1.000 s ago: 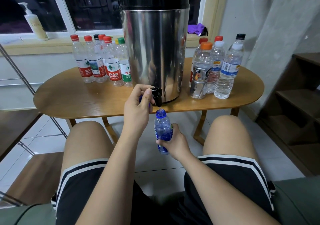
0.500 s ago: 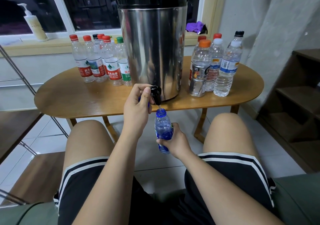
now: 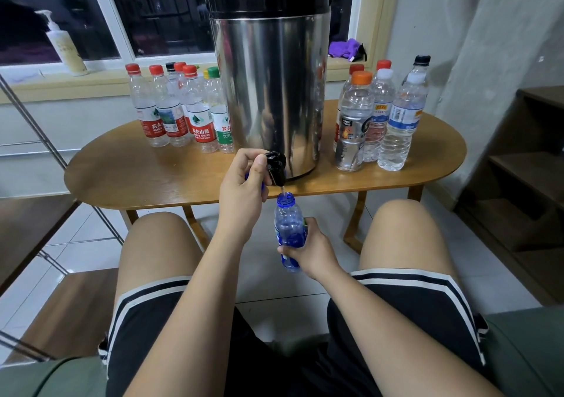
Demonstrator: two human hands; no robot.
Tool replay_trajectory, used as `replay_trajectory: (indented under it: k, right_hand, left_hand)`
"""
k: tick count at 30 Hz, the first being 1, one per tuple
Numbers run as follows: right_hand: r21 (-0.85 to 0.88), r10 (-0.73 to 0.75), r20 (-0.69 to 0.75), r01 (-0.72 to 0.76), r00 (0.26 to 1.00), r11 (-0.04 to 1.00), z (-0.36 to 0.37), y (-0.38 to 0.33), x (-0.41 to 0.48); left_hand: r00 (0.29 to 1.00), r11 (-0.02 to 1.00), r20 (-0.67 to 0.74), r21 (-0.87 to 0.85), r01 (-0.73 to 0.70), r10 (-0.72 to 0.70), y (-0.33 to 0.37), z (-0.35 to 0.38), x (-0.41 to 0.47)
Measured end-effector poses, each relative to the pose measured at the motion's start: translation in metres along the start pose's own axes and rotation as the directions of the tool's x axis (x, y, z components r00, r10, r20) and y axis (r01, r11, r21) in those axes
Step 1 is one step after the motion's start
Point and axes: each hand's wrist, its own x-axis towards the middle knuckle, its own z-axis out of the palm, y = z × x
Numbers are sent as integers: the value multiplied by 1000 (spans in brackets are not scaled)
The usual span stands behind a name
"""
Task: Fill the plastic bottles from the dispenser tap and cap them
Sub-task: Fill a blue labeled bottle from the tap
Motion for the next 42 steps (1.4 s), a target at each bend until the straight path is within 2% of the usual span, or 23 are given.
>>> replay_trajectory:
  k: [11,14,20,42]
  right_hand:
    - [-22,2,8,-2,1000,1000,1,1,1]
    - [-25,2,9,-2,1000,1000,1,2,1]
    - [-25,6,30,-5,1000,1000,0,0,2]
    - [-4,-3,22,3,1000,1000,0,3,1]
  left_hand:
    - [1000,998,9,53,-23,22,-1,-2,1]
    - [997,989,3,124,-77,77,-4,-2,2]
    - [994,976,-36,195,-98,107,-3,2,12]
    - [997,982,-9,169,-80,83,-8,-2,14]
